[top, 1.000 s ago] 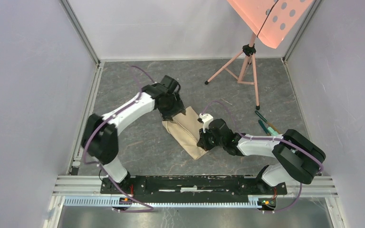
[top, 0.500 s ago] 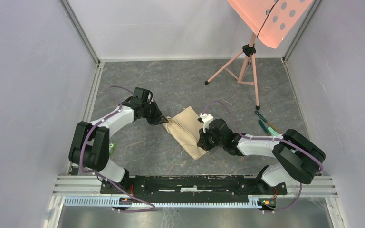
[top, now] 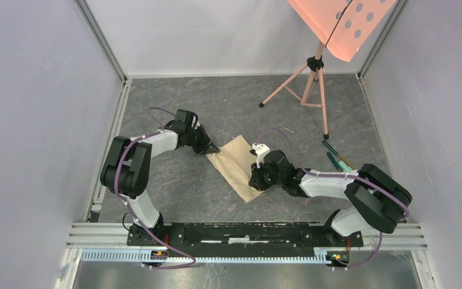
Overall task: Fold the napkin into a case and place the utensils inside
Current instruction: Smooth out the 2/3-rectangle-folded napkin at the center of the board.
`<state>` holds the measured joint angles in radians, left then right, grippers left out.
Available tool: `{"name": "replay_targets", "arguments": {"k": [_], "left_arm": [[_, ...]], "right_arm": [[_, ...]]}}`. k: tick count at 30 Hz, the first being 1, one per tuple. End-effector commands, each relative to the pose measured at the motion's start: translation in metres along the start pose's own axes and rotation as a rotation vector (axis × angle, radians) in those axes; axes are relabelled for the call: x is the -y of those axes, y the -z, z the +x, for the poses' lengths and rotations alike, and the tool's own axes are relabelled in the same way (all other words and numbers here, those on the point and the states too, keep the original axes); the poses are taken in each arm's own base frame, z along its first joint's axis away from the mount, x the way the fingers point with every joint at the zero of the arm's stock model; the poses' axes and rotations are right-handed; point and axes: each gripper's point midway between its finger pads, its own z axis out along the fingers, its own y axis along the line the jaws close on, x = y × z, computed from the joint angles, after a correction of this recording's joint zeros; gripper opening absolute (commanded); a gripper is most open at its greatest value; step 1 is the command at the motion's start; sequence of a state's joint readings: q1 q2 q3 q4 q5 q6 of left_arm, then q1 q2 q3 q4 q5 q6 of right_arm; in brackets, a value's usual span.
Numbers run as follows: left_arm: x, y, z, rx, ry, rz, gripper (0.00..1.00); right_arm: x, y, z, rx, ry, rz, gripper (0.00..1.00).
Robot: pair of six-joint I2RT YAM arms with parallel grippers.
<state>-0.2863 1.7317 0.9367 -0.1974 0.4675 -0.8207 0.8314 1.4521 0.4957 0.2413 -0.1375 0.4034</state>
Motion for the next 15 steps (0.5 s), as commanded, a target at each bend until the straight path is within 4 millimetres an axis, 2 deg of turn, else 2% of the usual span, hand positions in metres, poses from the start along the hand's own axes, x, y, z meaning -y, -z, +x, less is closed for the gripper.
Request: {"name": "replay_targets", "arguments": {"k": [1, 8, 15], "left_arm": [[0.019, -0.003, -0.014, 0.02, -0.052, 0.072, 0.07], [0.029, 0.003, -0.012, 0.014, -0.115, 0.128, 0.22], [0.026, -0.01, -0.01, -0.019, -0.097, 0.142, 0.17]], "right_arm": [[-0.007, 0.001, -0.009, 0.013, -0.002, -0.022, 0.18], [-0.008, 0.004, -0.015, 0.024, 0.005, -0.017, 0.14], [-0.016, 0.01, -0.014, 0.035, -0.035, -0.056, 0.09]]}}
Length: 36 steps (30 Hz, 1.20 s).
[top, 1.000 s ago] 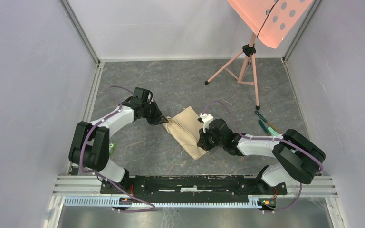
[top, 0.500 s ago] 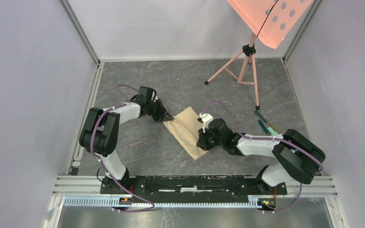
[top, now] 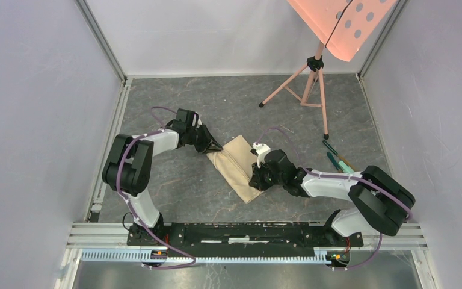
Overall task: Fold the napkin into a case and place the utensils inside
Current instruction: Smooth out the 2/3-rectangle-folded napkin at the center of the board.
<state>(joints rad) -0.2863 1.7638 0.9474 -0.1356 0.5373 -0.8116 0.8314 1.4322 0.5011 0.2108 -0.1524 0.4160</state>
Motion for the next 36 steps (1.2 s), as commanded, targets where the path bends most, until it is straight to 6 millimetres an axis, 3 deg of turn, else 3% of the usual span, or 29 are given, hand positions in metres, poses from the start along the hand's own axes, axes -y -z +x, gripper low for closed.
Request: {"name": "replay_targets", "arguments": {"k": [1, 5, 13, 14, 17, 20, 23, 26, 28, 30, 32, 36], "left_arm": [[0.012, -0.007, -0.01, 0.005, -0.064, 0.066, 0.16], [0.013, -0.009, -0.014, 0.02, -0.061, 0.073, 0.14], [0.007, -0.015, -0.013, 0.005, -0.058, 0.069, 0.15], [0.007, -0.016, -0.012, 0.002, -0.057, 0.068, 0.15], [0.005, -0.016, -0.01, 0.0, -0.054, 0.065, 0.15], [0.005, -0.014, -0.009, 0.003, -0.057, 0.065, 0.15], [0.004, -0.013, -0.007, -0.001, -0.056, 0.062, 0.15], [0.002, -0.013, -0.006, -0.001, -0.056, 0.059, 0.15], [0.003, -0.013, -0.007, -0.003, -0.054, 0.06, 0.15], [0.004, -0.013, -0.006, -0.012, -0.052, 0.063, 0.15], [0.002, -0.012, -0.005, -0.019, -0.056, 0.049, 0.15], [-0.003, -0.012, -0.005, -0.026, -0.055, 0.034, 0.15]], "right_arm": [[-0.015, 0.007, -0.014, 0.05, -0.033, -0.058, 0.08], [-0.022, 0.007, -0.007, 0.05, -0.074, -0.101, 0.02], [-0.007, 0.003, 0.006, 0.024, -0.076, -0.037, 0.01], [-0.006, 0.003, 0.001, 0.025, -0.055, -0.023, 0.03], [-0.002, 0.005, -0.017, 0.026, 0.005, 0.022, 0.24], [-0.004, 0.011, -0.041, 0.053, 0.064, 0.047, 0.39], [-0.022, 0.01, -0.067, 0.115, 0.107, -0.03, 0.53], [-0.059, -0.008, -0.092, 0.16, 0.126, -0.22, 0.65], [-0.083, -0.024, -0.108, 0.152, 0.136, -0.348, 0.65], [-0.095, -0.038, -0.119, 0.17, 0.126, -0.414, 0.64], [-0.099, -0.052, -0.125, 0.169, 0.128, -0.459, 0.63], [-0.1, -0.079, -0.122, 0.114, 0.097, -0.543, 0.51]]}}
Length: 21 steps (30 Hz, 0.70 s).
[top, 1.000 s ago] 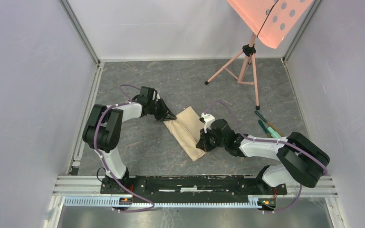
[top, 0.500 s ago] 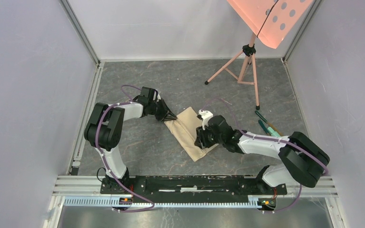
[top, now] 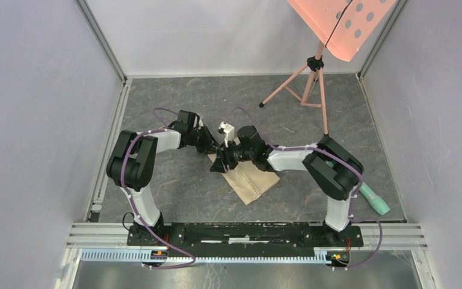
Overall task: Fold the napkin into a case and place the utensils inside
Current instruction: Smooth out the 2/3-rectangle-folded napkin at the center of the board.
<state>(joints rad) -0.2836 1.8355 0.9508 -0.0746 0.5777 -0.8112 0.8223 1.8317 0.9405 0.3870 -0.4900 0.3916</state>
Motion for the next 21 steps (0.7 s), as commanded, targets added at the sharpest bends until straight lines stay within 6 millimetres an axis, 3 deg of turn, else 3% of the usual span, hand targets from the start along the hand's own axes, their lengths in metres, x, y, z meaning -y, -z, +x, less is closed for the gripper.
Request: {"name": "replay_targets", "arguments": {"k": [1, 5, 9, 13, 17, 21], "left_arm": [[0.003, 0.003, -0.005, 0.005, -0.059, 0.007, 0.15], [-0.001, 0.001, -0.004, 0.0, -0.055, 0.0, 0.15], [-0.006, -0.002, -0.004, -0.004, -0.047, -0.01, 0.15], [-0.01, -0.003, -0.003, -0.004, -0.046, -0.021, 0.15], [-0.013, -0.004, -0.003, -0.004, -0.047, -0.03, 0.15], [-0.015, -0.005, -0.003, -0.009, -0.047, -0.035, 0.15]], "right_arm": [[-0.009, -0.022, -0.02, 0.027, -0.003, -0.161, 0.49], [0.013, -0.036, 0.003, -0.038, -0.06, -0.125, 0.47], [0.022, -0.032, 0.035, -0.097, -0.153, -0.109, 0.47], [0.007, -0.011, 0.054, -0.089, -0.22, -0.151, 0.49], [-0.017, 0.017, 0.059, -0.048, -0.251, -0.209, 0.5], [-0.029, 0.041, 0.068, -0.034, -0.245, -0.216, 0.53]]}}
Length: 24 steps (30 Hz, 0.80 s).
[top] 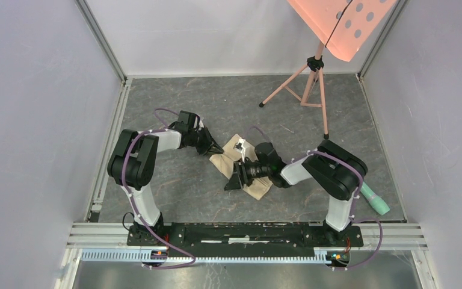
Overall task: Fold the napkin into a case and place the utensils inside
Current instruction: Smooth out the 2/3-rectangle-folded napkin at the center of the board.
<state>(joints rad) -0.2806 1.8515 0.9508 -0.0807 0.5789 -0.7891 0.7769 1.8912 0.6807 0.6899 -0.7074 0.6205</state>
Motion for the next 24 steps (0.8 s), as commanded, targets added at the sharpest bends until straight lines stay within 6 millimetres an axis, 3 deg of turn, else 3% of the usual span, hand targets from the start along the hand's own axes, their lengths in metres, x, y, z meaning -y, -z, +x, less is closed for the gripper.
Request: {"name": "replay_targets", "arguments": {"k": [1, 8, 11, 18, 21, 24], "left_arm": [[-0.008, -0.003, -0.005, 0.003, -0.04, -0.022, 0.15], [0.002, 0.002, -0.006, 0.001, -0.059, -0.001, 0.17], [0.016, 0.009, -0.006, -0.003, -0.08, 0.039, 0.25], [0.065, 0.047, -0.004, 0.031, -0.166, 0.158, 0.55], [0.071, 0.059, -0.001, 0.045, -0.177, 0.161, 0.58], [0.063, 0.061, 0.004, 0.056, -0.157, 0.141, 0.57]], "right_arm": [[-0.027, 0.02, 0.002, 0.036, 0.015, -0.063, 0.53], [-0.02, 0.054, 0.043, 0.008, -0.008, -0.018, 0.56], [-0.021, 0.063, 0.052, 0.001, -0.008, -0.011, 0.56], [-0.024, 0.076, 0.026, 0.036, 0.065, 0.046, 0.58], [-0.014, 0.081, 0.016, 0.045, 0.081, 0.099, 0.58], [-0.002, 0.086, 0.012, 0.046, 0.078, 0.139, 0.55]]}}
